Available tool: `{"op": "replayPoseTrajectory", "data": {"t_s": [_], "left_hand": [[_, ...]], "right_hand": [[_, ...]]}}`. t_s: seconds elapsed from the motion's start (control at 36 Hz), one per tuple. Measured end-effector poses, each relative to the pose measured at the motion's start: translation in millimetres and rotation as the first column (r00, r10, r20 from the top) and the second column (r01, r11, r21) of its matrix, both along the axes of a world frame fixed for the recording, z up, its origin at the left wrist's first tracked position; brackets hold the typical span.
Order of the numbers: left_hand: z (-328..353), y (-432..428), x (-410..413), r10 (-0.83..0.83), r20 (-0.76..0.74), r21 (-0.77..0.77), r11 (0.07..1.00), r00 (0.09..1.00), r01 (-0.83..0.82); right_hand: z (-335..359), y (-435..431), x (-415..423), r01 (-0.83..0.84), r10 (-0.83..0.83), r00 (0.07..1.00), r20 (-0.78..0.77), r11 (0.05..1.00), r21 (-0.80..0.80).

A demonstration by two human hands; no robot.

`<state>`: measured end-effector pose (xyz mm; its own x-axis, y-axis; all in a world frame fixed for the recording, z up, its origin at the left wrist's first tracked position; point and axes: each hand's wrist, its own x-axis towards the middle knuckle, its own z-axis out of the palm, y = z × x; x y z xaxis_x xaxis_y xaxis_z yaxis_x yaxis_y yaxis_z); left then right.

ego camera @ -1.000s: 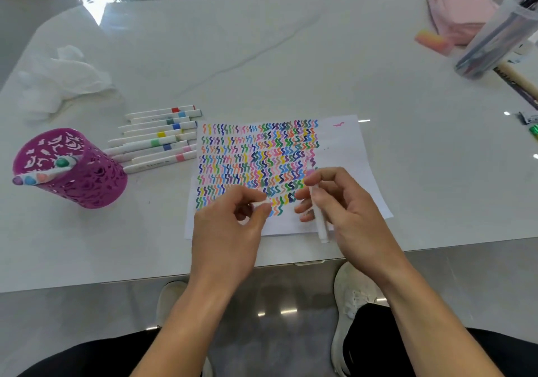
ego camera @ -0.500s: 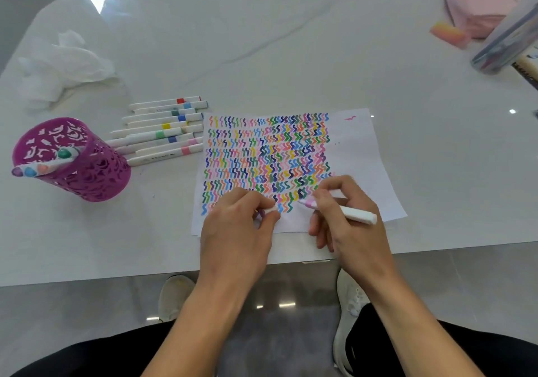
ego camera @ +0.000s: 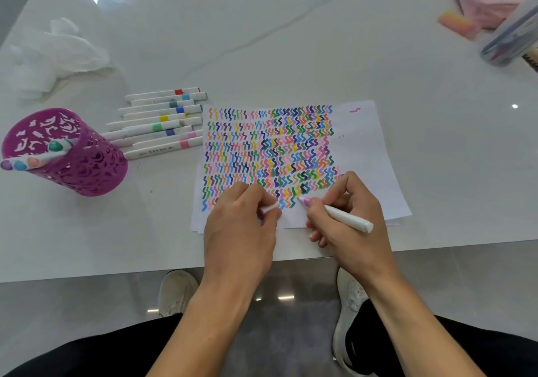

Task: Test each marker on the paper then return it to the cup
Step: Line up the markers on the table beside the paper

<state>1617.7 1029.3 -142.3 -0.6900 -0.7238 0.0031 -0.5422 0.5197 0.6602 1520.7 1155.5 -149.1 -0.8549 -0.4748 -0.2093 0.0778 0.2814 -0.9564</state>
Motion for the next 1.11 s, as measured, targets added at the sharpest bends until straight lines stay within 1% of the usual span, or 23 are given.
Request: {"op": "replayPoseTrajectory", "data": {"t_s": [0.22,0.47,0.67,0.81,0.86,0.92,1.0,1.06,1.11], "left_hand": [[1,1,-1,0.006,0.019,0.008,1.000,1.000,-0.006],[1,0,-1,0.002,0.023,-0.006,1.000,1.000,-0.002],[3,0,-1,-0.002,0.046,0.003,1.000,0.999,0.002],[3,-1,0,-0.023,0.032,-0.009,1.000,0.999,0.024],[5,0,2,-0.034,0.013,-0.021,0.999,0.999,0.034],[7,0,3,-0.042,-0.036,-0.043,0.998,0.998,0.041],[12,-2,6,-0.061,-0.114,-0.060,0.997,0.992,0.054],[17,-2,9,-0.070,-0.150,-0.054,0.997,0.986,0.063],[23,-3,12,-0.049,-0.165,0.002,0.999,0.985,0.050]], "right_hand": [[0,0,-1,-0.029,0.030,0.999,-0.032,0.999,0.029],[0,0,2,0.031,-0.030,0.999,-0.042,0.999,0.014],[0,2,3,-0.018,0.020,0.998,-0.059,0.999,0.040],[5,1,6,0.055,-0.059,0.998,-0.030,0.994,-0.095],[9,2,7,0.049,-0.055,0.997,-0.047,0.990,-0.132],[14,2,7,0.027,-0.041,0.995,-0.092,0.988,-0.150],[24,0,6,0.012,-0.035,0.993,-0.117,0.981,-0.193],[32,-2,5,0.007,-0.032,0.994,-0.104,0.973,-0.229],[38,-4,5,-0.007,-0.016,0.997,-0.081,0.964,-0.266]]}}
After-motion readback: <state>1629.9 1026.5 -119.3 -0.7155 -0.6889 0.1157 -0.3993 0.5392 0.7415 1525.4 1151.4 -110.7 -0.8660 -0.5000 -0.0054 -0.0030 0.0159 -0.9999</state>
